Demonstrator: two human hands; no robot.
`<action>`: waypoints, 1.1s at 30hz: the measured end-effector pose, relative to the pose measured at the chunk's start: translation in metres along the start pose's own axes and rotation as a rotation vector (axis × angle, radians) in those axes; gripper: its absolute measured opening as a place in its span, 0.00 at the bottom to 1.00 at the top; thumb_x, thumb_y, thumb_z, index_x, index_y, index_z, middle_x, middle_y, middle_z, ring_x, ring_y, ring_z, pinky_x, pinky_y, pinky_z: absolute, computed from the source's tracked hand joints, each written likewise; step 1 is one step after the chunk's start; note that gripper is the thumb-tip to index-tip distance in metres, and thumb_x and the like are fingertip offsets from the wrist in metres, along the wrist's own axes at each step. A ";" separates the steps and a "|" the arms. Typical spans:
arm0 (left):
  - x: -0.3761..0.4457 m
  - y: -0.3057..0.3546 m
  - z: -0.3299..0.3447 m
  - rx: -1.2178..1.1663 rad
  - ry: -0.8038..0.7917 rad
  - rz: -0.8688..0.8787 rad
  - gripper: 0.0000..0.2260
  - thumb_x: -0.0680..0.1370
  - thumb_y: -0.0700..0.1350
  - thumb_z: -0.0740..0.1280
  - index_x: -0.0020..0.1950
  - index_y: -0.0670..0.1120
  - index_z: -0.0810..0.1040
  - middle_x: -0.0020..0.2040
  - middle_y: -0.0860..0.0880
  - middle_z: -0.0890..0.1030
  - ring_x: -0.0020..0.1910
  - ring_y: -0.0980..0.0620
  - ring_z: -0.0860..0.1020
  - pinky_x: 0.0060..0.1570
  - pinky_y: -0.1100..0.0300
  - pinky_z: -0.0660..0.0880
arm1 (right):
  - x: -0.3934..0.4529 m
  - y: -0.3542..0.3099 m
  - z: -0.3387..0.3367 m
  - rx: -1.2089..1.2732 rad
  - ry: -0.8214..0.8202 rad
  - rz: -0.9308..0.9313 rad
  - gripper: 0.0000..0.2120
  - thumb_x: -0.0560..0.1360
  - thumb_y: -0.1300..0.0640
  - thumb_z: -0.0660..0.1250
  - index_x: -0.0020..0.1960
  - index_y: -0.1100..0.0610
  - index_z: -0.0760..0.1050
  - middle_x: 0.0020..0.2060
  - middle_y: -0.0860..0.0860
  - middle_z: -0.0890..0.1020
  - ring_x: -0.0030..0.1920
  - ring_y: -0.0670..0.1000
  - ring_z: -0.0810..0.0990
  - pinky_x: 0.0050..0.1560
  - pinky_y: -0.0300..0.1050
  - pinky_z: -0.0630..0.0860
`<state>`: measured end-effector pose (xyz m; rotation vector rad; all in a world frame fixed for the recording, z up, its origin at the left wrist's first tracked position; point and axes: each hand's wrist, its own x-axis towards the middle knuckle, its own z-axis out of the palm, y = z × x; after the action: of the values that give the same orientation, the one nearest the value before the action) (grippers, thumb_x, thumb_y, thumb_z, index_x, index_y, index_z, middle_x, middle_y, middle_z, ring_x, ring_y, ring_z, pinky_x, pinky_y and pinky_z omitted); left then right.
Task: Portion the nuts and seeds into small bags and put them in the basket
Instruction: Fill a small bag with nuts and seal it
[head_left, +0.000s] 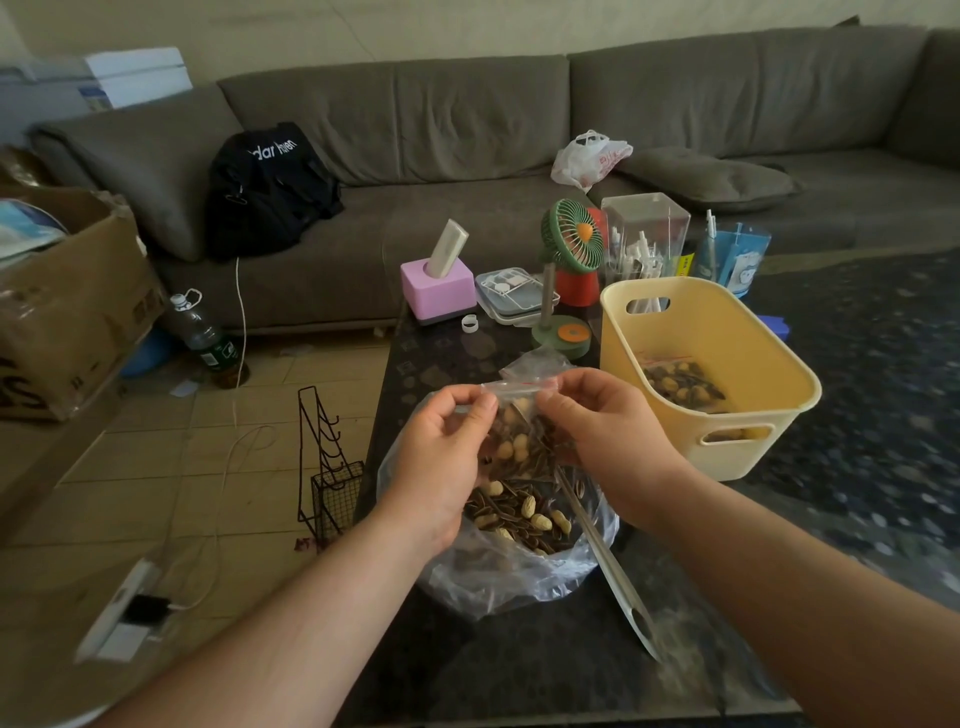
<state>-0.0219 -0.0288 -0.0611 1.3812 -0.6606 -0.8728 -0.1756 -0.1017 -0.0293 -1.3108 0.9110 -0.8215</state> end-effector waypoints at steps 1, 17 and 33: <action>0.000 0.000 0.000 0.011 0.008 0.005 0.02 0.83 0.54 0.71 0.53 0.59 0.84 0.59 0.46 0.85 0.59 0.44 0.85 0.53 0.39 0.86 | 0.000 0.000 0.000 -0.013 -0.001 -0.004 0.06 0.81 0.57 0.72 0.53 0.60 0.81 0.43 0.54 0.87 0.43 0.51 0.86 0.46 0.50 0.86; 0.006 -0.005 0.000 -0.053 0.086 0.069 0.03 0.82 0.49 0.73 0.52 0.55 0.88 0.51 0.48 0.89 0.55 0.45 0.87 0.58 0.39 0.84 | 0.005 0.004 -0.001 0.094 -0.033 0.151 0.06 0.81 0.56 0.71 0.50 0.59 0.83 0.48 0.58 0.88 0.52 0.59 0.86 0.60 0.57 0.82; 0.007 -0.005 0.003 -0.056 0.086 0.037 0.06 0.83 0.52 0.72 0.55 0.53 0.87 0.53 0.48 0.89 0.57 0.45 0.87 0.60 0.39 0.83 | 0.003 0.000 -0.001 -0.035 0.007 0.063 0.06 0.81 0.57 0.72 0.46 0.57 0.84 0.40 0.55 0.86 0.41 0.51 0.81 0.43 0.45 0.80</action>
<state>-0.0216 -0.0359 -0.0664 1.3443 -0.5899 -0.7926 -0.1754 -0.1050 -0.0297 -1.3038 0.9708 -0.7648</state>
